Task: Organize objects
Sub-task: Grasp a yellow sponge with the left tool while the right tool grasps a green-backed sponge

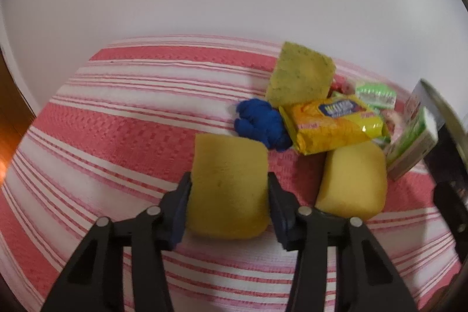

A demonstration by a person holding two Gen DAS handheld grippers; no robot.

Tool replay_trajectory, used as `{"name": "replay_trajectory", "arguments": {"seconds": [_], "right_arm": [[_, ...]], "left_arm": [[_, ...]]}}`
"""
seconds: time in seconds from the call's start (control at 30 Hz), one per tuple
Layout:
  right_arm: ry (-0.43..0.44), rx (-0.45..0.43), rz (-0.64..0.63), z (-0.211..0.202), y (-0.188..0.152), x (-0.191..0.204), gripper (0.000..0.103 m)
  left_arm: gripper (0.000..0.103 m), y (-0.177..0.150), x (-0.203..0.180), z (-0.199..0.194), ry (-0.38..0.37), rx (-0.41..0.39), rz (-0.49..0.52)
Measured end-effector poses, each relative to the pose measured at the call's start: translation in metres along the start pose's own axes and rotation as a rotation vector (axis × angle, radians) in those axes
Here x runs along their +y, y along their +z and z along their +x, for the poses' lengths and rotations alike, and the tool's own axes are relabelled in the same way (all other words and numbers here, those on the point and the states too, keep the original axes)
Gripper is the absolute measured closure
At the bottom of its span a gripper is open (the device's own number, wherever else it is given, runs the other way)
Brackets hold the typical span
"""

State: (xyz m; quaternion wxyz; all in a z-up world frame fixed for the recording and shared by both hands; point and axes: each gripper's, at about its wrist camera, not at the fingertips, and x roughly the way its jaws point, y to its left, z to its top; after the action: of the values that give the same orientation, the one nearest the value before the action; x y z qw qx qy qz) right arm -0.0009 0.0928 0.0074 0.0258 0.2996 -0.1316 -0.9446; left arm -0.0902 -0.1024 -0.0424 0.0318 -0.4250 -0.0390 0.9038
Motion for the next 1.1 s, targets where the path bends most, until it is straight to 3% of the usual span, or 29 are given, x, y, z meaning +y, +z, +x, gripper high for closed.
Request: {"name": "replay_trajectory", "arguments": {"seconds": [0.23,0.4,0.53,0.77,1.0,1.1], "right_arm": [[0.023,0.042,-0.021,0.015,0.000,0.019,0.014],[0.014,0.133,-0.049,0.046,0.002,0.042,0.014],[0.004,0.203,-0.065,0.072,0.004,0.058,0.014],[-0.006,0.251,-0.088,0.093,0.005,0.070,0.015],[0.078,0.258,-0.143,0.077,-0.005,0.071,0.044],[0.109,0.253,-0.140,0.061,-0.010,0.059,0.046]], "left_arm": [[0.055,-0.003,0.020,-0.039,0.037,-0.224,-0.071],[0.055,0.000,0.035,-0.050,0.087,-0.340,-0.121],[0.055,0.001,0.042,-0.051,0.121,-0.357,-0.166],[0.055,0.001,0.044,-0.046,0.100,-0.329,-0.174],[0.055,-0.002,0.041,-0.046,0.097,-0.325,-0.173],[0.055,-0.002,0.045,-0.047,0.088,-0.325,-0.189]]}}
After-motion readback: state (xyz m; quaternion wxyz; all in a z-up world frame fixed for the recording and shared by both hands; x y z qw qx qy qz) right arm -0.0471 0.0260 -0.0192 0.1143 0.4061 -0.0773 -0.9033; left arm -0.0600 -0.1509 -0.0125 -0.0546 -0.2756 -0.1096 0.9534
